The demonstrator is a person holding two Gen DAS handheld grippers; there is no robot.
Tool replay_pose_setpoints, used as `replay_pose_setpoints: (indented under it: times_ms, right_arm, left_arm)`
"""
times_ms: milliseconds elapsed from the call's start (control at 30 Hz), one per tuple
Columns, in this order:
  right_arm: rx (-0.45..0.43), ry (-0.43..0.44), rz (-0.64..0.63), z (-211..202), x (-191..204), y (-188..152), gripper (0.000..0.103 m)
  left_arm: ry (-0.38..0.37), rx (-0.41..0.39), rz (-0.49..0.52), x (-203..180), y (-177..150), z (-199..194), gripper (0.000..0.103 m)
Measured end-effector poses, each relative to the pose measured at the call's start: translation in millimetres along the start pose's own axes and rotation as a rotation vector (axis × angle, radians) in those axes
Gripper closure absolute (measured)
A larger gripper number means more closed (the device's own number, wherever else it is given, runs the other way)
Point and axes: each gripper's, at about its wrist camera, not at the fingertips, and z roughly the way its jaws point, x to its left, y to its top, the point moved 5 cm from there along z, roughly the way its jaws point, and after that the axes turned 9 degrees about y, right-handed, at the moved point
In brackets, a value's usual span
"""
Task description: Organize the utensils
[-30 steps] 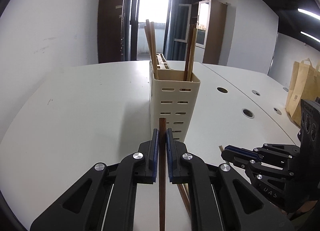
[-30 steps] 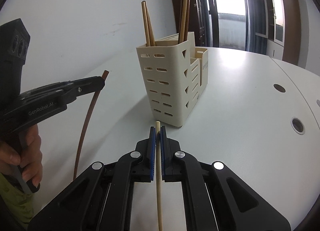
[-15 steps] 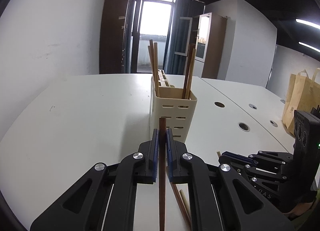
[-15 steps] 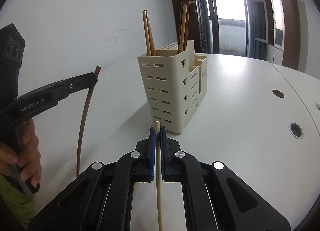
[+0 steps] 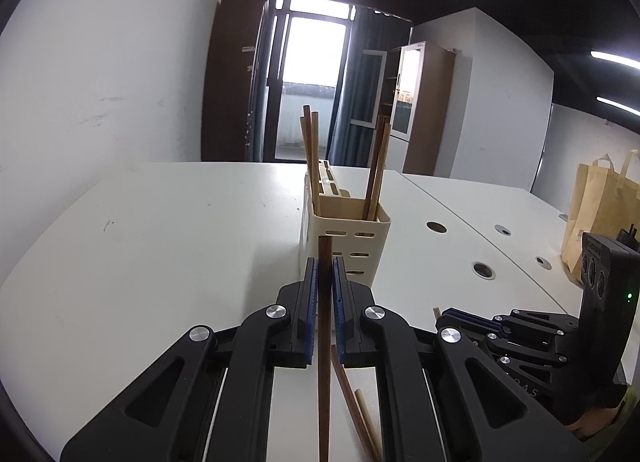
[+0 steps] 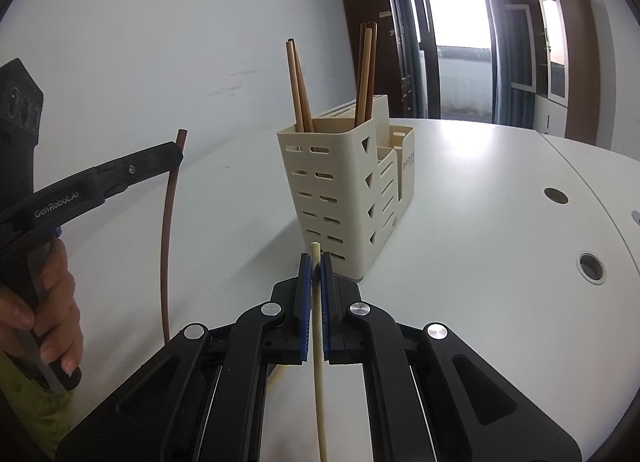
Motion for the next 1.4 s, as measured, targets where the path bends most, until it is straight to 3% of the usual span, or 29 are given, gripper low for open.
replay_pose_setpoints:
  times_ms: [467, 700, 1033, 1400]
  right_arm:
    - [-0.103, 0.019, -0.034, -14, 4, 45, 0.098]
    - [-0.157, 0.009, -0.074, -17, 5, 80, 0.098]
    - [-0.254, 0.029, -0.073, -21, -4, 113, 0.098]
    - [-0.456, 0.092, -0.112, -41, -2, 155, 0.098]
  left_arm:
    - [0.011, -0.125, 0.013, 1, 45, -21, 0.096]
    - [-0.001, -0.235, 0.022, -4, 79, -26, 0.096]
    - [-0.018, -0.404, -0.011, -7, 110, -27, 0.096]
    - [-0.001, -0.695, -0.121, -3, 138, -59, 0.096]
